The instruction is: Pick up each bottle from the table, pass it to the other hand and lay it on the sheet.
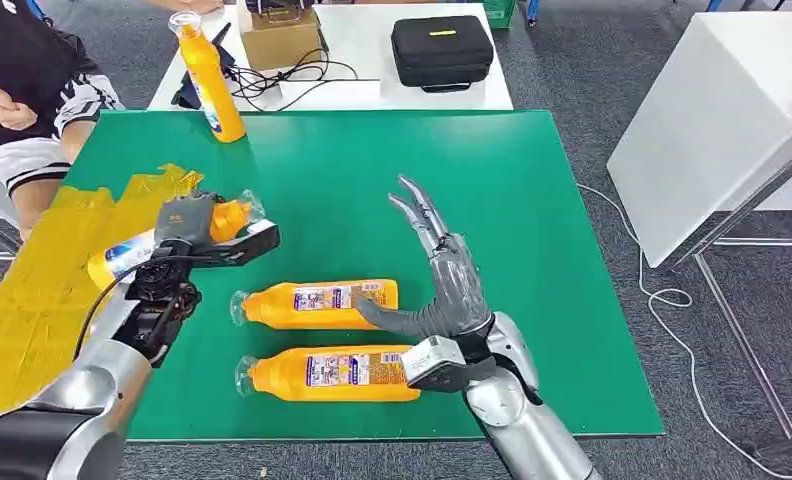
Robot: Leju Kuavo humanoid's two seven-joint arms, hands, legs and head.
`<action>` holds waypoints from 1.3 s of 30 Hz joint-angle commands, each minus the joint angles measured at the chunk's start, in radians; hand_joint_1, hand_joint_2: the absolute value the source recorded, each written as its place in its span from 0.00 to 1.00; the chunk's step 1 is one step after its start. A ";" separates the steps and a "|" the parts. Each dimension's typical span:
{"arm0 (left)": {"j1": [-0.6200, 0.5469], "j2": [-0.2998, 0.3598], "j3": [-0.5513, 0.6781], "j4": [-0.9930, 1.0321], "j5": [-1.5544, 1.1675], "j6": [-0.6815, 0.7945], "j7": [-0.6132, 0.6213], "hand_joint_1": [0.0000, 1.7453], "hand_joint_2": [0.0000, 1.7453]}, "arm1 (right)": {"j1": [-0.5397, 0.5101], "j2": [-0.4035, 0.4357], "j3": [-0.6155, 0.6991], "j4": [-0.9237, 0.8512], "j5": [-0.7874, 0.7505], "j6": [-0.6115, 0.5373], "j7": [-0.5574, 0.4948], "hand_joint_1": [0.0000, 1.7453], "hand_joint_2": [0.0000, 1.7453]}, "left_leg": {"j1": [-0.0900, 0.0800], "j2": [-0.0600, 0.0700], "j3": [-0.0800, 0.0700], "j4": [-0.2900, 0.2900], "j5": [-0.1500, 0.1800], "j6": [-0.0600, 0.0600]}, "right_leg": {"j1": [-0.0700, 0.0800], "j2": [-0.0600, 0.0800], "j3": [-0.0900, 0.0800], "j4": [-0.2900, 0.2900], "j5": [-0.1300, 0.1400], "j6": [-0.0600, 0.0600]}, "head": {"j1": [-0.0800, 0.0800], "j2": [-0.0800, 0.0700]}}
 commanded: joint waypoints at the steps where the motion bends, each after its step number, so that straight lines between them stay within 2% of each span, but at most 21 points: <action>1: -0.084 -0.002 0.038 0.227 -0.001 -0.055 0.008 1.00 1.00 | -0.029 -0.004 -0.006 0.042 0.007 0.007 0.006 0.00 1.00 | 0.000 0.000 0.005 0.000 -0.002 -0.001 | 0.000 -0.001 0.006 0.000 -0.002 0.000 | 0.000 0.000; 5: -0.071 0.002 0.039 0.233 -0.003 -0.062 0.012 1.00 1.00 | -0.030 -0.004 0.002 0.046 0.013 0.012 0.009 0.00 1.00 | 0.000 0.002 0.008 0.000 -0.003 -0.001 | 0.000 0.000 0.008 -0.001 -0.003 0.000 | 0.000 0.000; 6: -0.070 0.003 0.041 0.240 -0.005 -0.072 0.018 0.89 1.00 | -0.033 -0.004 0.005 0.051 0.014 0.013 0.010 0.00 1.00 | 0.000 0.001 0.006 -0.001 -0.002 -0.001 | 0.000 0.000 0.006 -0.001 -0.002 0.000 | 0.000 0.000; 7: -0.062 0.003 0.044 0.235 -0.006 -0.060 0.027 0.08 1.00 | -0.032 -0.003 0.005 0.052 0.015 0.014 0.011 0.00 1.00 | 0.001 0.001 0.008 0.000 -0.003 -0.001 | 0.001 0.000 0.008 -0.001 -0.003 0.000 | 0.000 0.000; 8: -0.056 0.001 0.055 0.237 0.000 -0.052 0.034 0.00 1.00 | -0.030 -0.004 0.007 0.051 0.016 0.015 0.012 0.00 1.00 | 0.000 0.001 0.005 0.000 -0.002 -0.001 | 0.000 0.000 0.005 -0.001 -0.002 0.000 | 0.000 0.000; 10: -0.048 0.000 0.061 0.235 0.003 -0.039 0.038 0.00 1.00 | -0.027 -0.005 0.007 0.050 0.017 0.016 0.013 0.00 1.00 | 0.000 0.001 0.011 -0.001 -0.004 -0.001 | 0.001 -0.001 0.012 -0.001 -0.004 0.000 | 0.000 0.000; 11: -0.048 0.000 0.061 0.235 0.003 -0.039 0.038 0.00 1.00 | -0.027 -0.005 0.007 0.050 0.017 0.016 0.013 0.00 1.00 | 0.000 0.001 0.005 -0.001 -0.002 -0.001 | 0.000 0.000 0.005 -0.001 -0.001 0.000 | 0.000 0.000; 14: -0.048 0.000 0.061 0.235 0.003 -0.039 0.038 0.00 1.00 | -0.027 -0.005 0.007 0.050 0.017 0.016 0.013 0.00 1.00 | 0.000 0.001 0.003 -0.001 -0.001 0.000 | 0.000 0.000 0.003 -0.001 -0.001 0.000 | 0.000 0.000; 24: -0.048 0.000 0.061 0.235 0.003 -0.039 0.038 0.00 1.00 | -0.027 -0.005 0.007 0.050 0.017 0.016 0.013 0.00 1.00 | 0.000 0.001 0.006 -0.001 -0.003 -0.001 | 0.000 0.000 0.007 -0.001 -0.002 0.000 | 0.000 0.000; 26: -0.043 -0.009 0.092 0.226 0.023 0.011 0.047 0.00 1.00 | -0.021 -0.008 0.011 0.047 0.025 0.025 0.022 0.00 1.00 | 0.000 0.001 0.007 0.000 -0.003 -0.001 | 0.000 0.000 0.007 -0.001 -0.003 0.000 | 0.000 0.000; 27: -0.044 -0.012 0.104 0.226 0.029 0.033 0.049 0.00 0.00 | -0.019 -0.008 0.011 0.046 0.027 0.025 0.024 0.00 1.00 | 0.000 0.001 0.004 -0.001 -0.002 -0.001 | 0.000 0.000 0.005 -0.001 -0.001 0.000 | 0.000 0.000; 30: -0.048 -0.022 0.143 0.217 0.052 0.104 0.050 0.00 0.00 | -0.015 -0.007 0.015 0.049 0.033 0.027 0.031 0.00 1.00 | 0.000 0.000 0.007 -0.001 -0.003 -0.001 | 0.001 -0.001 0.008 -0.001 -0.003 0.000 | 0.000 0.000; 33: -0.036 -0.035 0.198 0.179 0.111 0.208 0.018 0.00 0.00 | -0.007 -0.009 0.019 0.057 0.035 0.026 0.036 0.00 1.00 | 0.000 0.000 0.003 -0.001 -0.001 -0.001 | 0.000 -0.001 0.004 -0.001 -0.001 0.000 | 0.000 0.000; 35: -0.019 -0.052 0.255 0.125 0.214 0.323 -0.080 0.00 0.00 | 0.005 -0.014 0.022 0.074 0.038 0.019 0.039 0.00 1.00 | 0.000 0.000 0.007 -0.001 -0.003 -0.001 | 0.001 -0.002 0.008 -0.001 -0.003 0.001 | 0.000 0.000; 37: 0.013 -0.083 0.319 0.012 0.413 0.348 -0.254 0.00 0.00 | 0.015 -0.021 0.020 0.089 0.038 0.007 0.043 0.00 1.00 | 0.001 -0.001 0.011 -0.001 -0.004 -0.001 | 0.001 -0.003 0.012 -0.002 -0.004 0.001 | 0.000 0.000; 38: 0.031 -0.124 0.408 -0.079 0.708 0.160 -0.456 0.00 0.00 | 0.007 -0.027 0.025 0.108 0.083 -0.031 0.069 0.00 1.00 | 0.001 -0.001 0.012 -0.002 -0.004 -0.001 | 0.001 -0.003 0.013 -0.003 -0.004 0.001 | 0.000 0.000; 39: 0.079 -0.144 0.444 -0.208 0.990 -0.100 -0.526 0.00 0.00 | -0.020 -0.032 0.044 0.148 0.169 -0.075 0.110 0.00 1.00 | 0.001 -0.001 0.009 -0.002 -0.003 -0.001 | 0.001 -0.003 0.010 -0.003 -0.003 0.001 | 0.000 0.000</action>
